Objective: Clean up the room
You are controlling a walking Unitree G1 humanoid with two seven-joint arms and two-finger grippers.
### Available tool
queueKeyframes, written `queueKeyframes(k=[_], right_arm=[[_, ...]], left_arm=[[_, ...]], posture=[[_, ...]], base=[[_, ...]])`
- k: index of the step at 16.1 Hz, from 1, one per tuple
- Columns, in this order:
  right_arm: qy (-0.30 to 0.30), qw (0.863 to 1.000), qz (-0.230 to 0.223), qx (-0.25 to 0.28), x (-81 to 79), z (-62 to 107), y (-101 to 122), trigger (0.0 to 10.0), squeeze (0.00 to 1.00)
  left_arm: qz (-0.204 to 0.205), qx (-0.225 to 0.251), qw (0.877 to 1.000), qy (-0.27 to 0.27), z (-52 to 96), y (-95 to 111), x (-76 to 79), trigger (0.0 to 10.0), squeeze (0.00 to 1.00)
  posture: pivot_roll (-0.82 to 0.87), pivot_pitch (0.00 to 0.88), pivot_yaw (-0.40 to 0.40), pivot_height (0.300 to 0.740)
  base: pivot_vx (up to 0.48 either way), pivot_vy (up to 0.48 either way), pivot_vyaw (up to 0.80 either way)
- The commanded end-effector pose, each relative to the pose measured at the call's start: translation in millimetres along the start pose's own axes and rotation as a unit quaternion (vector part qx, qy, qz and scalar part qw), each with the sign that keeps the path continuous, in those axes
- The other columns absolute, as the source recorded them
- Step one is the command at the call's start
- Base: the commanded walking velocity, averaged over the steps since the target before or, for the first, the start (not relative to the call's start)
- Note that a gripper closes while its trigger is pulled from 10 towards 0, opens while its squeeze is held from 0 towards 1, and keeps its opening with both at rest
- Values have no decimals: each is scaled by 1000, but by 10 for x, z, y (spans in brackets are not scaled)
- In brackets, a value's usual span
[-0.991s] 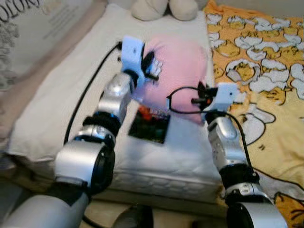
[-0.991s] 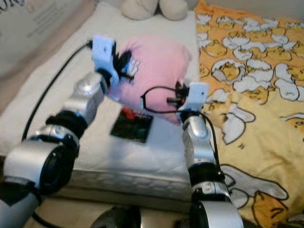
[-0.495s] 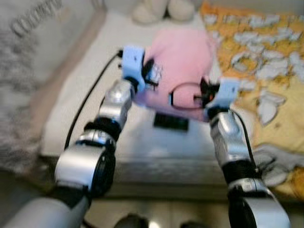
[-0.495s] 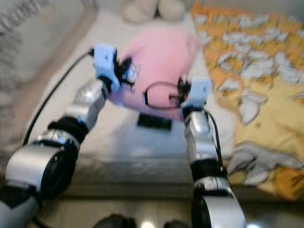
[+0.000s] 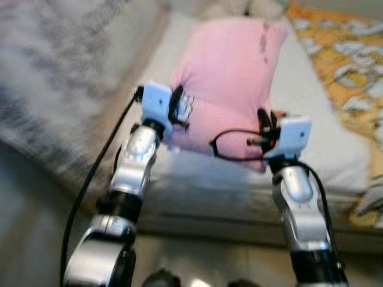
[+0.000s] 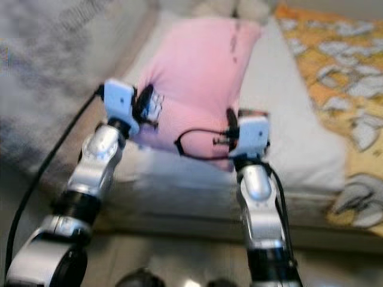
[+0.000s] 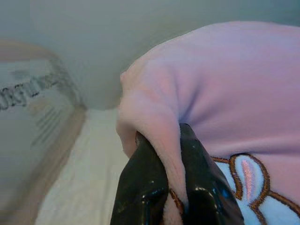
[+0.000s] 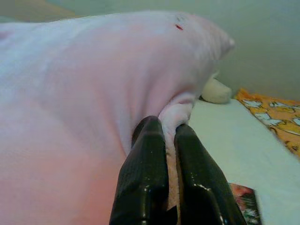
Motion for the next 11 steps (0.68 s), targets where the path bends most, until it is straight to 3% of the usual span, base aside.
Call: queueKeyframes(k=[1, 3, 6, 11], right_arm=[[-22, 1000, 11, -17, 88, 13, -49, 10000, 0], [-24, 999, 11, -17, 102, -33, -25, 10000, 0], [-29, 999, 19, -23, 175, -43, -40, 10000, 0], [-27, 999, 4, -45, 164, -40, -150, 10000, 0]], left_arm=[[-10, -1, 1000, 28, -77, 73, -68, 10000, 0], [-9, 0, 999, 35, -98, 102, -62, 10000, 0], [5, -18, 997, 74, -90, 50, -110, 10000, 0], [16, -54, 996, 73, -78, -119, 42, 10000, 0]], posture=[[14, 0, 24, 740], [8, 0, 25, 740], [-3, 0, 31, 740], [-12, 0, 41, 740]], base=[[0, 0, 0], [0, 0, 0], [466, 0, 0], [480, 0, 0]])
Point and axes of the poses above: a point about 5 cm out from each wrist's last joint towards the gripper, its own z axis pointing back from the gripper into the wrist, its own y axis along the axis of the wrist's last joint, x = y × z, the point moved 3 cm from there along -z, pointing out of the wrist towards the gripper, and after that the axes turned 2 degrees about z, right-handed, at the moved point
